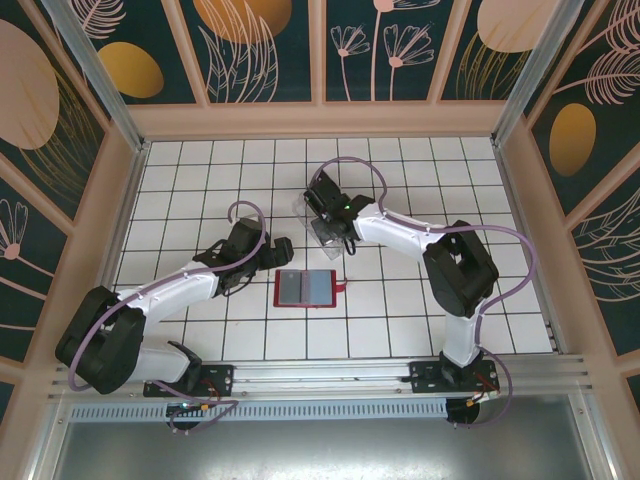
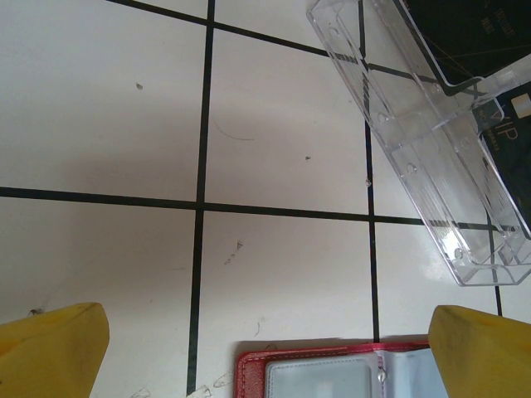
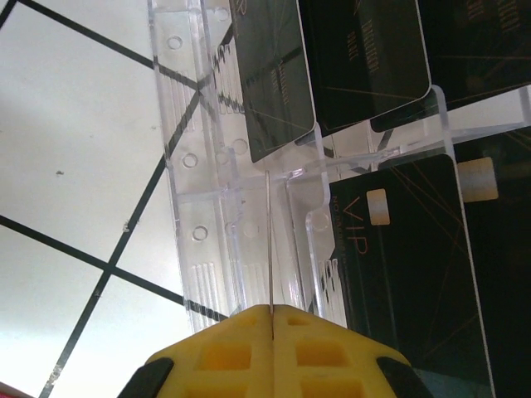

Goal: Put the credit cards into the card holder
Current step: Pick up the credit card from the storage box.

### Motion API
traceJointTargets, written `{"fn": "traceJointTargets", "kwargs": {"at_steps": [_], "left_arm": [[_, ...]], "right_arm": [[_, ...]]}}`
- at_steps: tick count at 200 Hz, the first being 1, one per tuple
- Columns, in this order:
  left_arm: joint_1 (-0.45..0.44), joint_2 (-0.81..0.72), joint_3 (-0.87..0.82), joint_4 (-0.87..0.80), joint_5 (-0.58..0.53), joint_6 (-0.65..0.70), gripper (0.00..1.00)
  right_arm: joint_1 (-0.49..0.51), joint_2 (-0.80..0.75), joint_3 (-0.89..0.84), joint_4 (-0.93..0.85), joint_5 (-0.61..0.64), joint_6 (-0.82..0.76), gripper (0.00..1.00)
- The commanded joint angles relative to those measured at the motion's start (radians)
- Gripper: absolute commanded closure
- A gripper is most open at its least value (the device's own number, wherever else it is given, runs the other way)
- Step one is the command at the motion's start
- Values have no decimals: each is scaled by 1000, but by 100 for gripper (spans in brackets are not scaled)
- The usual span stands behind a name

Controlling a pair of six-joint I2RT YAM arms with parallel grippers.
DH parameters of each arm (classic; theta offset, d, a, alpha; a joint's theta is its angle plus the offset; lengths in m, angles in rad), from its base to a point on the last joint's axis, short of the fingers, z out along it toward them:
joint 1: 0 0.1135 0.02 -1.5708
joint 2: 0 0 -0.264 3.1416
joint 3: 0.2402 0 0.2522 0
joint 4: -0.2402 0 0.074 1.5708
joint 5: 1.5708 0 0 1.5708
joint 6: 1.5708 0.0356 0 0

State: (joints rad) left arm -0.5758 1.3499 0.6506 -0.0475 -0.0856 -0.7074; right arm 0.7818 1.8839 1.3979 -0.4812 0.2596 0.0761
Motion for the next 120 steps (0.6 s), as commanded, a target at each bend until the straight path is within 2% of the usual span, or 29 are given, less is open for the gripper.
{"fn": "traceJointTargets", "kwargs": {"at_steps": [1, 74, 95, 120], "left_arm": [[6, 6, -2, 11, 11, -1, 2], [6, 20, 9, -14, 0, 13, 1], [5, 16, 14, -53, -16, 42, 1], [2, 9, 14, -117, -23, 81, 1]], "right_arm": [[6, -47, 47, -14, 2, -11, 100], [50, -218, 17, 37, -36, 121, 100], [73, -291, -61, 109, -69, 217, 100], [86, -404, -247, 281, -156, 368, 100]]}}
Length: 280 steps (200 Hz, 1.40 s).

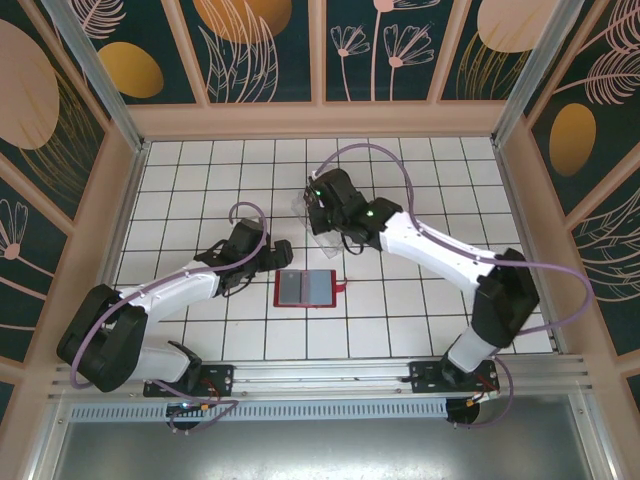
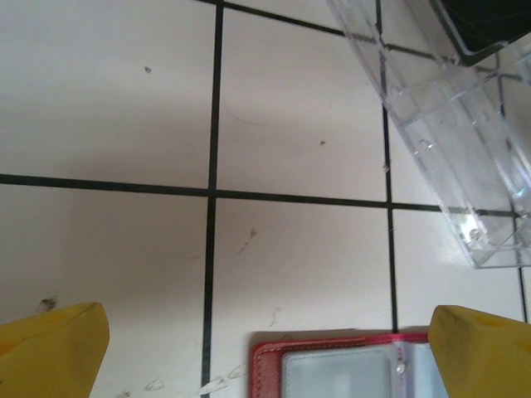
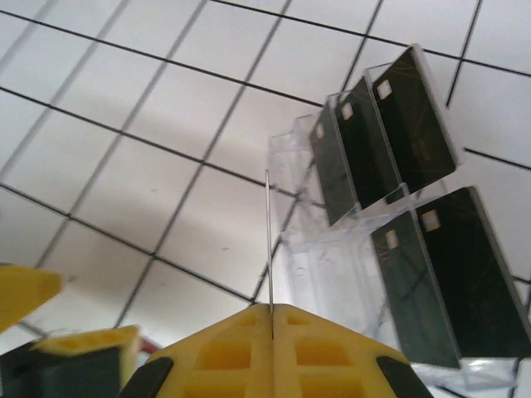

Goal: Put the credit cards into the card holder
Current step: Pick up the credit card from the storage box, then insert the credit card into the card slot.

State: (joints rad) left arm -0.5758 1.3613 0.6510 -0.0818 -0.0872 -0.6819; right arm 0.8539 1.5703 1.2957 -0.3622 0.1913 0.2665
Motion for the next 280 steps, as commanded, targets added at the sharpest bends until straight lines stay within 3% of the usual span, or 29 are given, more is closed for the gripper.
{"fn": "traceJointTargets", "kwargs": {"at_steps": [1, 28, 56, 96, 145, 280], "left_arm": [[2, -3, 14, -85, -22, 56, 1], [-15, -26, -5, -144, -61, 81, 1], [-73, -29, -24, -175, -118, 80, 2], [-167, -1, -40, -192, -214, 33, 2], [-187, -13, -89, -174, -245, -6, 2], [-197, -53, -119, -115, -247, -28, 1]], "right_arm": [[14, -96, -152, 170, -93, 186, 100], [30, -206, -388, 403, -171, 346, 100], [68, -263, -570, 620, -171, 471, 100], [134, -266, -710, 805, -125, 558, 100], [175, -263, -864, 1027, -38, 628, 100], [199, -167, -917, 1137, -26, 694, 100]]}}
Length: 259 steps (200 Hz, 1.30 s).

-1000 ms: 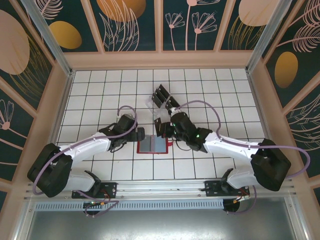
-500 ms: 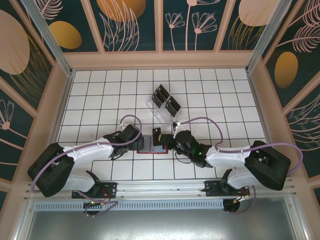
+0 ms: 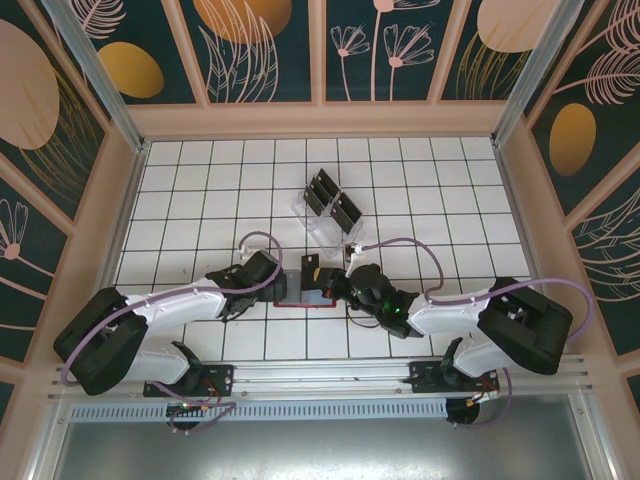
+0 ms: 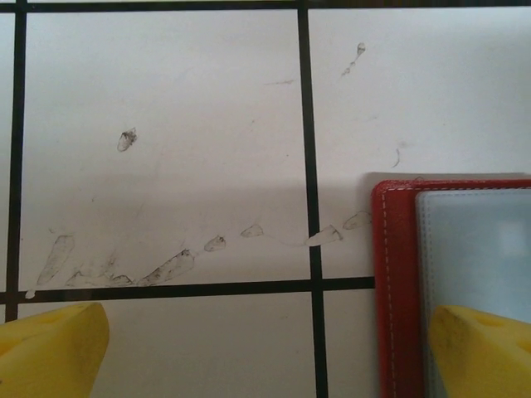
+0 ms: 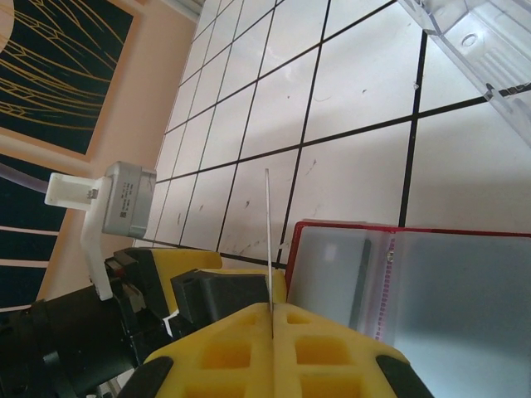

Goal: Put the credit cards into the card holder
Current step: Insert the credit card into the card slot.

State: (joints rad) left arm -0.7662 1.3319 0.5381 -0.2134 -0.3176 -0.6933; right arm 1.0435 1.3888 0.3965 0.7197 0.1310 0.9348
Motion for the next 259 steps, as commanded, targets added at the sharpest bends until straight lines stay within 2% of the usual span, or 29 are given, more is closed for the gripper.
{"fn": "traceJointTargets", "kwargs": {"at_steps": [1, 91, 156, 259], "left_arm": [[-6, -23, -5, 17, -16, -17, 1], [-7, 30, -60, 84, 2, -41, 2], [-7, 26, -88, 82, 1, -69, 2], [-6, 17, -112, 92, 2, -77, 1]], "right_arm": [[9, 15, -18, 55, 33, 26, 100], [11, 63, -44, 107, 44, 53, 100], [13, 130, -103, 272, 71, 75, 100], [33, 315, -93, 500, 120, 83, 100]]}}
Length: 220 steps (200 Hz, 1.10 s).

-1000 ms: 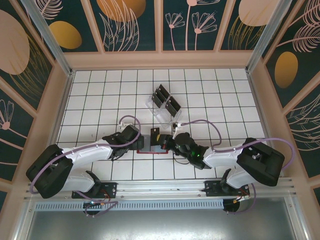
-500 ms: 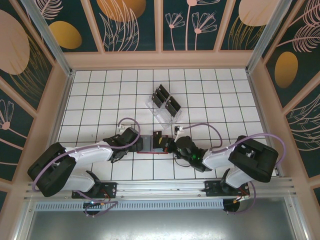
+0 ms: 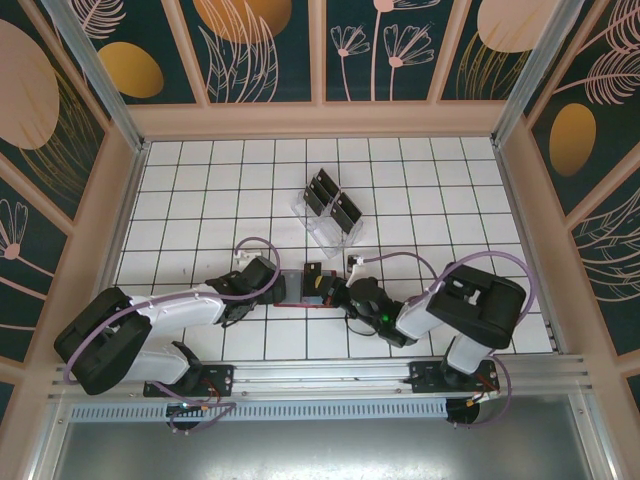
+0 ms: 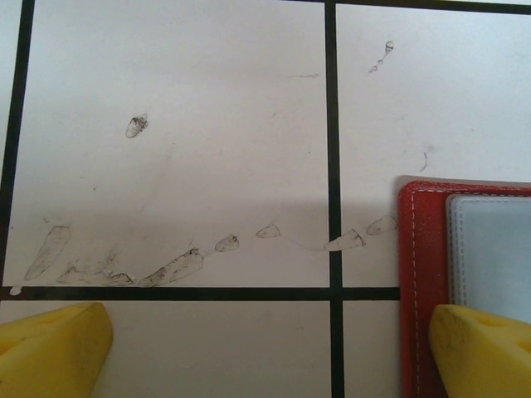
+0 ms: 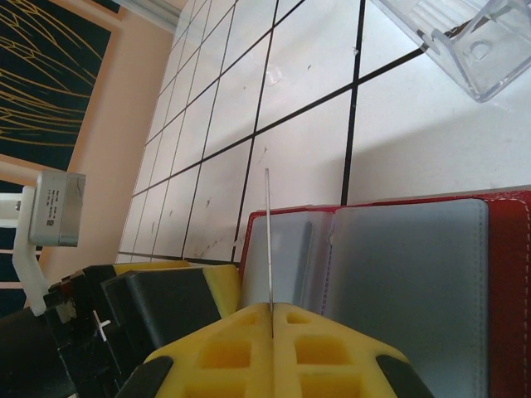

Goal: Put the credit cards into the card holder
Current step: Insert the credit card into the card slot.

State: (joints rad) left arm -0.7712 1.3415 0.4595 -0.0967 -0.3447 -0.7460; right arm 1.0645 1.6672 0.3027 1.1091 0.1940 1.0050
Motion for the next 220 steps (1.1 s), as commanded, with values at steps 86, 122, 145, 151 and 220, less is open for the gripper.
{"fn": "traceJointTargets", "kwargs": {"at_steps": [86, 122, 145, 151, 220], "left_arm": [[-2, 5, -36, -22, 30, -22, 1], [-1, 5, -36, -20, 30, -20, 1], [-1, 4, -35, -20, 32, -20, 1], [-1, 5, -36, -20, 32, -20, 1], [-1, 2, -38, -21, 32, -20, 2]], "right_arm": [[15, 125, 8, 184, 50, 51, 100], [22, 147, 9, 209, 50, 69, 100], [23, 168, 10, 231, 49, 85, 100], [23, 172, 11, 239, 47, 89, 100], [32, 215, -10, 315, 54, 142, 100]]}}
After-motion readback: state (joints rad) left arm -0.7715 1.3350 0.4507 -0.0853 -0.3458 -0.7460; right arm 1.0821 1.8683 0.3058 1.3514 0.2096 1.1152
